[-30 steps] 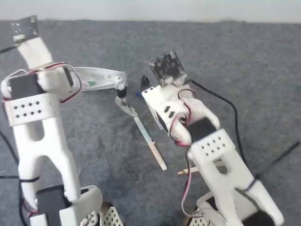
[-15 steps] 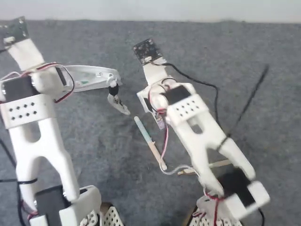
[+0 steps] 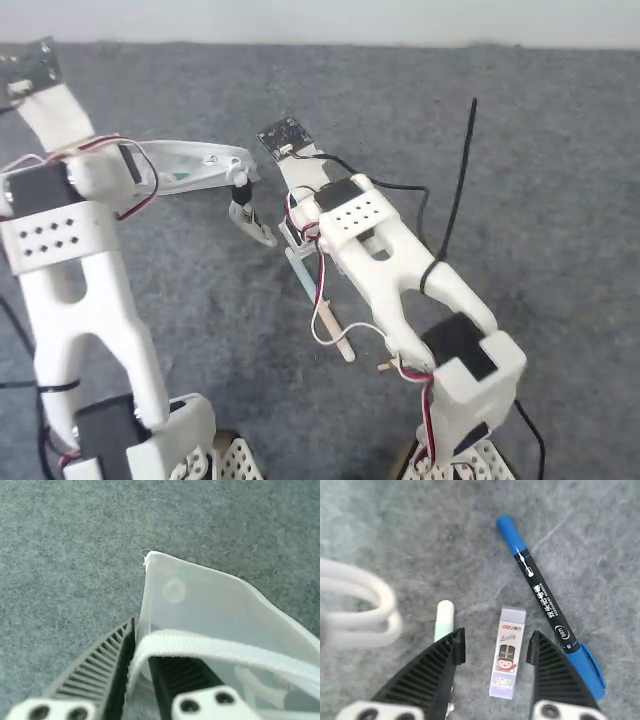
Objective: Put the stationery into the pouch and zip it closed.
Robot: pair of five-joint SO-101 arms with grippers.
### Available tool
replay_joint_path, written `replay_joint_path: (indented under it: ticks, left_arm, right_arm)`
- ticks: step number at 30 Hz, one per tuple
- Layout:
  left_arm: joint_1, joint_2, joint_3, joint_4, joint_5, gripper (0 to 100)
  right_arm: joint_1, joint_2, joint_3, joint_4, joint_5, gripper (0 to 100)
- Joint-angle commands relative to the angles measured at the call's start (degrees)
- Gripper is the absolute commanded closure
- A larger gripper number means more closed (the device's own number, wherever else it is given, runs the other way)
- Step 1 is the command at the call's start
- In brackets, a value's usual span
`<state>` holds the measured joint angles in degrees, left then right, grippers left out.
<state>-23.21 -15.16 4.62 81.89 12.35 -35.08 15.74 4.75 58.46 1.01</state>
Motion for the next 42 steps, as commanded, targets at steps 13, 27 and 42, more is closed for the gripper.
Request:
replay_joint_path:
  ticks: [13, 27, 42]
  left_arm:
    - [-0.35, -0.26, 0.57, -2.29, 1.23, 99]
    - [-0.26, -0.26, 0.66, -2.64, 1.23, 99]
    - [0.09, -0.18, 2.15, -3.96, 1.32, 99]
  right_arm:
    - [1.89, 10.15, -7.3, 0.4, 8.44, 86.7]
    - [2.33, 8.48, -10.29, 2.33, 8.44, 99.2]
    - [2.42, -3.47, -6.15, 2.33, 7.91, 99.2]
